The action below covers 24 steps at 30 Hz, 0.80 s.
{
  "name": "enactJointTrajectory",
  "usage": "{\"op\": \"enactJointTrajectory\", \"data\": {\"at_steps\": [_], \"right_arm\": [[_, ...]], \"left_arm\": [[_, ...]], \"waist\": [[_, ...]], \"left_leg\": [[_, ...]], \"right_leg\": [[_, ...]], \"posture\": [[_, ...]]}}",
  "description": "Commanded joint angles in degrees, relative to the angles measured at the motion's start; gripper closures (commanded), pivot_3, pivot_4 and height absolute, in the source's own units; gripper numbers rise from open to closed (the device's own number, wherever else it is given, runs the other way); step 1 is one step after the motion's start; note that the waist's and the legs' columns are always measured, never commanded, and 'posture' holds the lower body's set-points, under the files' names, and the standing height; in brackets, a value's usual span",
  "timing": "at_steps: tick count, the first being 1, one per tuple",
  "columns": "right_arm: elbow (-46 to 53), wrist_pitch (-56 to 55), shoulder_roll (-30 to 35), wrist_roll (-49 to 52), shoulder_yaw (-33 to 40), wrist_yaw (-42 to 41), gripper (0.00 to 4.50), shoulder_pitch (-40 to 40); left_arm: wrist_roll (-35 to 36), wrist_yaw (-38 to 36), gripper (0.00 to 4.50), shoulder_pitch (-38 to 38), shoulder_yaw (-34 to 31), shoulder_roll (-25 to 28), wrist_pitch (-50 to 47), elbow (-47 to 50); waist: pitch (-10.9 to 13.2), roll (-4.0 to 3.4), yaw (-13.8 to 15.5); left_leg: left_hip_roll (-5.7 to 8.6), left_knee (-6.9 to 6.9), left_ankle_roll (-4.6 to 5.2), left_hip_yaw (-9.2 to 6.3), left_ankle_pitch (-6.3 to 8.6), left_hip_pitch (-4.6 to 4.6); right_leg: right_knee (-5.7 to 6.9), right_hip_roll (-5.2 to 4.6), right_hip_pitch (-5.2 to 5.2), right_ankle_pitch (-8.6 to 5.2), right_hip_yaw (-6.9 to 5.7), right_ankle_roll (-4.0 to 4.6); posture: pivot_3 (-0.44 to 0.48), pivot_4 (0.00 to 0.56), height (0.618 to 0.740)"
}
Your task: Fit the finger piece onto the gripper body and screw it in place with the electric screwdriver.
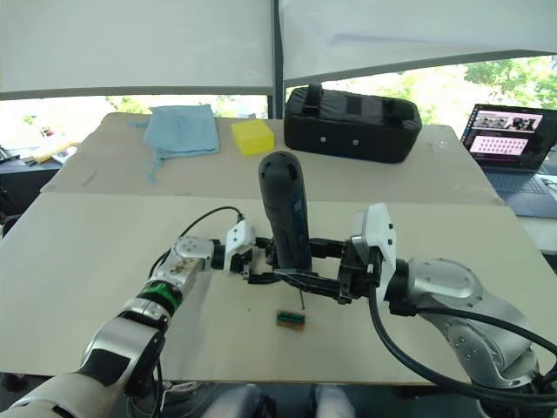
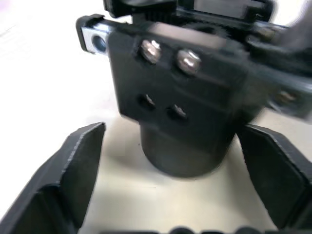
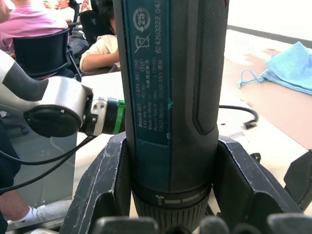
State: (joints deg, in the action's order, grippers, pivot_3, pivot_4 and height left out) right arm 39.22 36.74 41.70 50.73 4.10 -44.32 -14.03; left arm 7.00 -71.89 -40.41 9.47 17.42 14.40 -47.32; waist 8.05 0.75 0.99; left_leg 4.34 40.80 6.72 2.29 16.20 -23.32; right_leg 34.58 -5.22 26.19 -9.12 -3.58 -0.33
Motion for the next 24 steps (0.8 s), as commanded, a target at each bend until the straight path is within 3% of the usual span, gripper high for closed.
{"op": "enactJointTrajectory", "data": {"at_steps": [1, 6, 14, 17, 20, 24], "right_arm": [[1.97, -1.11, 0.14, 1.35, 2.30, 0.21, 2.58, -0.83], [1.79, -1.26, -0.15, 1.13, 1.81, 0.17, 2.58, -1.12], [1.15, -0.96, -1.03, 1.03, 0.52, 0.52, 2.58, -3.24], [0.96, -1.10, -1.01, 0.83, 0.41, 0.42, 2.58, -3.28], [1.04, -1.30, -0.99, 0.61, 0.33, 0.38, 2.58, -2.88], [1.29, -1.31, -1.07, 0.46, 0.16, 0.57, 2.58, -2.61]], "left_arm": [[1.35, 3.61, 0.00, 8.32, -0.58, 1.19, -9.26, 13.60], [1.15, 13.02, 0.00, 15.96, 0.49, -1.33, -19.08, 29.89], [-1.70, 22.96, 0.00, 15.38, 1.91, -5.90, -21.69, 31.34], [-2.23, 22.79, 0.83, 14.16, 2.74, -6.17, -19.70, 29.62], [-2.41, 21.96, 2.15, 11.78, 3.58, -7.07, -17.86, 26.13], [-2.15, 19.20, 2.18, 8.55, 4.30, -7.90, -14.47, 21.22]], "waist": [[0.00, -0.01, -0.26], [0.00, -0.01, 0.34], [0.00, -0.01, 2.15], [0.00, -0.01, 2.37], [0.00, 0.00, 2.68], [0.00, 0.00, 2.89]], "left_leg": [[0.00, -0.02, -0.02, 0.00, 0.01, 0.01], [0.00, 0.03, -0.35, 0.00, 0.22, 0.01], [0.00, 0.14, -0.36, 0.01, 0.23, 0.02], [0.00, 0.15, -0.36, 0.01, 0.22, 0.01], [0.01, 0.16, -0.37, 0.01, 0.22, 0.01], [0.01, 0.21, -0.36, 0.01, 0.22, -0.01]], "right_leg": [[0.00, 0.00, 0.00, 0.00, 0.02, 0.00], [-0.03, 0.00, -0.07, 0.00, 0.03, 0.00], [-0.05, 0.00, -0.12, 0.02, 0.01, -0.03], [-0.05, 0.00, -0.12, 0.02, 0.00, -0.03], [-0.05, 0.00, -0.12, 0.02, -0.01, -0.03], [-0.06, 0.00, -0.13, 0.03, -0.03, -0.05]], "posture": [[0.000, 0.150, 0.739], [0.000, 0.150, 0.739], [0.000, 0.150, 0.739], [0.000, 0.150, 0.739], [0.000, 0.150, 0.739], [0.000, 0.150, 0.739]]}}
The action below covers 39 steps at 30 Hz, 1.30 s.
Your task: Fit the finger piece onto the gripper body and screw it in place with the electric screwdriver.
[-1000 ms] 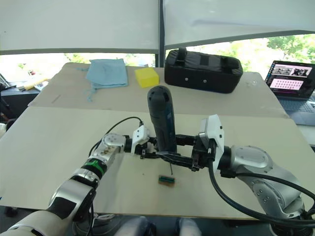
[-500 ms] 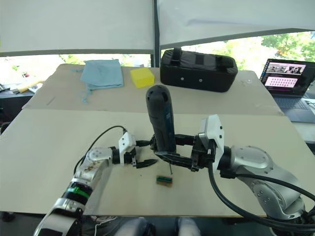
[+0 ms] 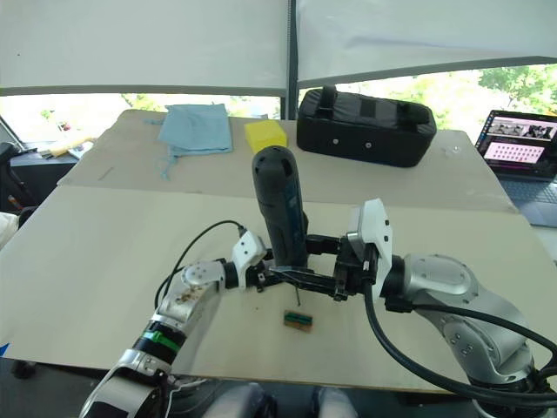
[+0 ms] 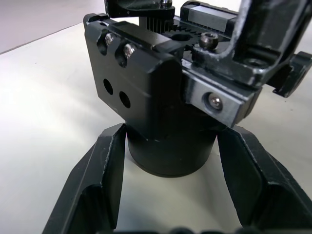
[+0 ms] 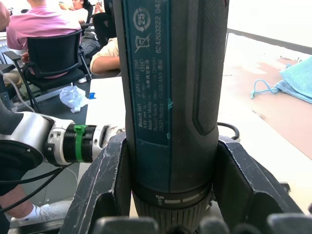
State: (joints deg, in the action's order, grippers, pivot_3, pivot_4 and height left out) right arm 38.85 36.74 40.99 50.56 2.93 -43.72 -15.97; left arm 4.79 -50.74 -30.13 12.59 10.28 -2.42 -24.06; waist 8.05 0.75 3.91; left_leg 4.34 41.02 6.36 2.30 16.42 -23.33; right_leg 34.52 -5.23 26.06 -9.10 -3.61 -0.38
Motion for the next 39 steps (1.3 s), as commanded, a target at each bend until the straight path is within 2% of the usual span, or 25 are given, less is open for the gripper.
{"op": "enactJointTrajectory", "data": {"at_steps": [1, 7, 12, 13, 16, 20, 25, 28, 31, 35, 39], "right_arm": [[1.79, -1.26, -0.33, 0.70, 1.36, 0.03, 2.58, -0.62], [2.12, -0.85, 0.07, 1.31, 1.84, 0.18, 2.58, -0.59], [2.28, 0.12, 0.54, 3.03, 2.43, 0.51, 2.58, -1.56], [2.16, 0.37, 0.58, 3.41, 2.55, 0.65, 2.58, -1.85], [1.73, 1.23, 0.54, 4.53, 2.78, 1.24, 2.58, -3.04], [1.09, 2.46, -0.10, 6.85, 2.74, 2.83, 2.58, -4.56], [-1.49, 5.44, -2.24, 10.72, 1.92, 6.66, 2.58, -10.30], [-2.81, 6.74, -2.56, 11.50, 1.54, 7.55, 2.58, -13.13], [-4.67, 8.31, -2.80, 11.75, 1.16, 8.62, 2.58, -16.83], [-7.29, 9.75, -3.26, 9.35, -0.53, 9.50, 2.58, -22.76], [-9.03, 10.25, -3.56, 7.54, -1.62, 9.63, 2.58, -25.31]], "left_arm": [[0.47, -3.87, 2.18, -2.41, 1.47, -0.74, 3.22, -2.95], [1.05, -13.90, 2.18, -5.61, 2.78, 0.43, 6.90, -7.51], [0.22, -17.16, 2.18, -7.08, 2.77, 1.53, 9.20, -10.89], [0.21, -17.29, 1.13, -7.41, 2.58, 1.51, 9.51, -11.55], [0.59, -16.98, 0.00, -8.41, 1.69, 1.04, 9.92, -12.68], [1.64, -17.44, 0.00, -8.62, 0.99, -0.02, 9.72, -12.82], [1.23, -17.15, 0.00, -8.37, 0.77, -0.39, 10.21, -13.49], [1.09, -17.47, 0.75, -8.41, 0.83, -0.66, 11.22, -14.12], [0.80, -17.61, 2.15, -8.59, 0.83, -0.68, 11.60, -14.73], [0.54, -17.57, 2.19, -8.87, 0.63, -0.41, 12.37, -15.92], [0.47, -17.49, 2.19, -8.86, 0.70, -0.49, 12.93, -16.38]], "waist": [[0.00, 0.00, -0.09], [0.00, 0.00, -0.16], [0.00, 0.00, -0.37], [0.00, 0.00, -0.45], [0.00, 0.00, -0.49], [0.00, 0.00, -0.49], [0.00, 0.00, -1.10], [0.00, 0.00, -1.25], [0.00, 0.00, -1.34], [0.00, -0.01, -1.48], [0.00, 0.00, -1.39]], "left_leg": [[0.00, 0.00, 0.01, 0.00, 0.01, -0.02], [0.00, -0.03, 0.14, 0.00, -0.06, -0.09], [0.00, -0.03, 0.19, 0.00, -0.04, -0.12], [0.00, -0.03, 0.19, 0.00, -0.04, -0.12], [0.00, -0.03, 0.22, 0.00, -0.06, -0.13], [0.00, -0.02, 0.22, 0.00, -0.06, -0.15], [0.00, -0.03, 0.27, 0.00, -0.09, -0.17], [0.00, -0.04, 0.30, 0.00, -0.10, -0.17], [0.00, -0.05, 0.47, 0.00, -0.19, -0.17], [0.00, -0.04, 0.48, 0.00, -0.20, -0.17], [0.00, -0.05, 0.47, 0.00, -0.20, -0.17]], "right_leg": [[-0.01, 0.00, 0.01, 0.00, 0.00, 0.00], [-0.05, 0.00, 0.08, 0.00, -0.07, -0.01], [-0.17, 0.00, 0.07, 0.00, -0.08, -0.01], [-0.18, 0.00, 0.06, 0.01, -0.08, -0.01], [-0.18, 0.00, 0.07, 0.01, -0.08, -0.01], [-0.18, 0.00, 0.08, 0.01, -0.08, -0.02], [-0.17, 0.00, 0.10, 0.02, -0.08, -0.02], [-0.17, 0.00, 0.11, 0.02, -0.08, -0.02], [-0.17, 0.00, 0.10, 0.02, -0.08, -0.02], [-0.16, 0.00, 0.12, 0.03, -0.07, -0.02], [-0.12, 0.00, 0.13, 0.03, -0.09, -0.02]], "posture": [[0.000, 0.150, 0.739], [0.000, 0.150, 0.739], [0.000, 0.150, 0.739], [0.000, 0.150, 0.739], [0.000, 0.150, 0.739], [0.000, 0.150, 0.739], [0.000, 0.150, 0.739], [0.000, 0.150, 0.739], [0.000, 0.150, 0.739], [0.000, 0.150, 0.739], [0.000, 0.150, 0.739]]}}
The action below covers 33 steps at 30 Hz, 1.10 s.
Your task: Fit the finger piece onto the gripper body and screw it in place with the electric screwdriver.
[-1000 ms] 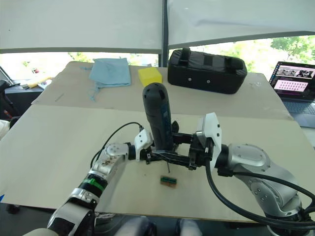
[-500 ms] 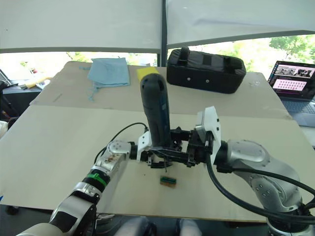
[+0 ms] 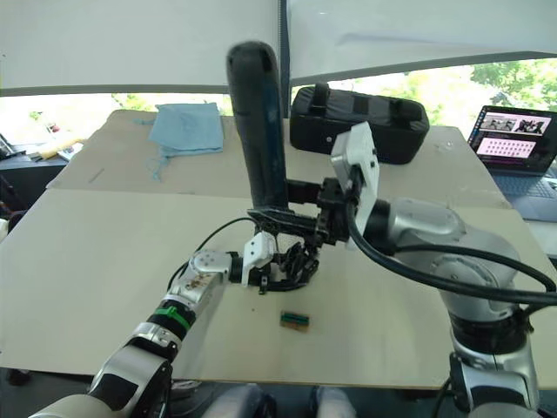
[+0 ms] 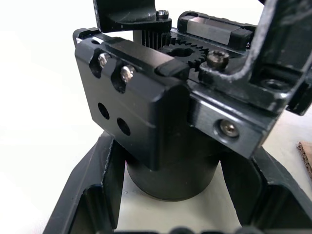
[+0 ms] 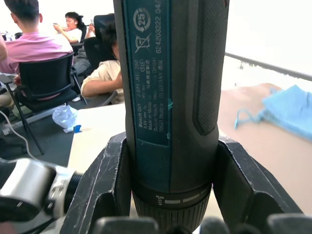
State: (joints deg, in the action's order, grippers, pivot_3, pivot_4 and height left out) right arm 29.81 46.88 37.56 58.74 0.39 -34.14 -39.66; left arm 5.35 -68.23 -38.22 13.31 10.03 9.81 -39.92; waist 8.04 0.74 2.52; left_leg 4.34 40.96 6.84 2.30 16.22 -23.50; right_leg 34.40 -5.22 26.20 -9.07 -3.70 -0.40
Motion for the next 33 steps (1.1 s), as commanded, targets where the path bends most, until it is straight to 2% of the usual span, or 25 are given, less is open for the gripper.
{"op": "enactJointTrajectory", "data": {"at_steps": [1, 33], "right_arm": [[-0.47, -0.08, -0.12, -1.27, 0.61, -0.36, 2.58, -1.99], [-3.35, -0.79, -1.58, -9.61, -2.00, -5.56, 2.58, -2.77]], "left_arm": [[-0.08, 0.06, 2.19, -0.77, -0.03, -0.32, 0.71, -0.58], [0.41, 0.96, 2.19, -0.17, -0.46, -0.25, 0.10, 1.31]], "waist": [[0.00, 0.00, -0.02], [0.00, 0.00, -0.08]], "left_leg": [[0.00, 0.00, 0.01, 0.00, 0.00, 0.00], [0.01, 0.02, 0.01, 0.01, 0.00, 0.00]], "right_leg": [[0.00, 0.00, -0.01, 0.00, 0.00, 0.00], [0.03, 0.00, 0.01, 0.01, 0.01, -0.01]], "posture": [[0.000, 0.150, 0.739], [0.000, 0.150, 0.739]]}}
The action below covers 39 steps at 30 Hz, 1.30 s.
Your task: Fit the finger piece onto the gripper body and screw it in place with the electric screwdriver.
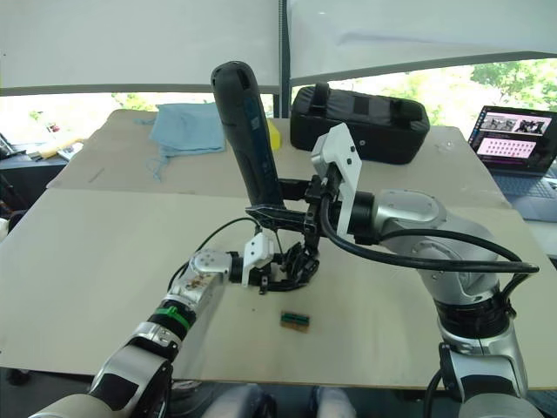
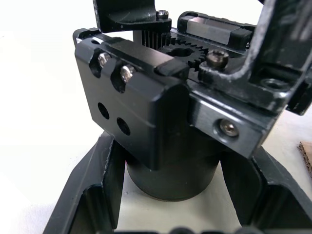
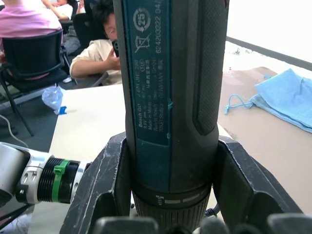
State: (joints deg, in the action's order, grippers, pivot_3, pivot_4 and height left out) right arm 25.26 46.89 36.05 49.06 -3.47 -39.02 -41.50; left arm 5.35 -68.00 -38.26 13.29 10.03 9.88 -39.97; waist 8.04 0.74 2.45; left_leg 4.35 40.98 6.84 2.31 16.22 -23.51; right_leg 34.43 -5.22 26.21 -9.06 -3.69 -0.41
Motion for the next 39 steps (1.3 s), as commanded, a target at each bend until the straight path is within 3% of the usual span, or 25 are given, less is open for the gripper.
{"op": "enactJointTrajectory", "data": {"at_steps": [1, 39], "right_arm": [[1.19, -0.74, -0.14, -0.04, 1.88, -0.78, 2.58, -0.92], [1.49, -1.67, -1.56, -3.72, 1.29, -3.11, 2.58, 1.02]], "left_arm": [[0.41, 0.76, 2.19, -0.13, -0.46, -0.25, 0.04, 1.37], [0.64, 0.72, 2.19, -0.94, -0.65, -0.47, -0.32, 1.35]], "waist": [[0.00, 0.00, 0.00], [0.00, 0.00, -0.02]], "left_leg": [[0.00, 0.00, 0.00, 0.00, 0.00, 0.00], [0.00, 0.00, -0.01, 0.00, 0.00, 0.00]], "right_leg": [[0.00, 0.00, 0.00, 0.00, 0.00, 0.00], [0.01, 0.00, 0.01, 0.00, 0.00, 0.00]], "posture": [[0.000, 0.150, 0.739], [0.000, 0.150, 0.739]]}}
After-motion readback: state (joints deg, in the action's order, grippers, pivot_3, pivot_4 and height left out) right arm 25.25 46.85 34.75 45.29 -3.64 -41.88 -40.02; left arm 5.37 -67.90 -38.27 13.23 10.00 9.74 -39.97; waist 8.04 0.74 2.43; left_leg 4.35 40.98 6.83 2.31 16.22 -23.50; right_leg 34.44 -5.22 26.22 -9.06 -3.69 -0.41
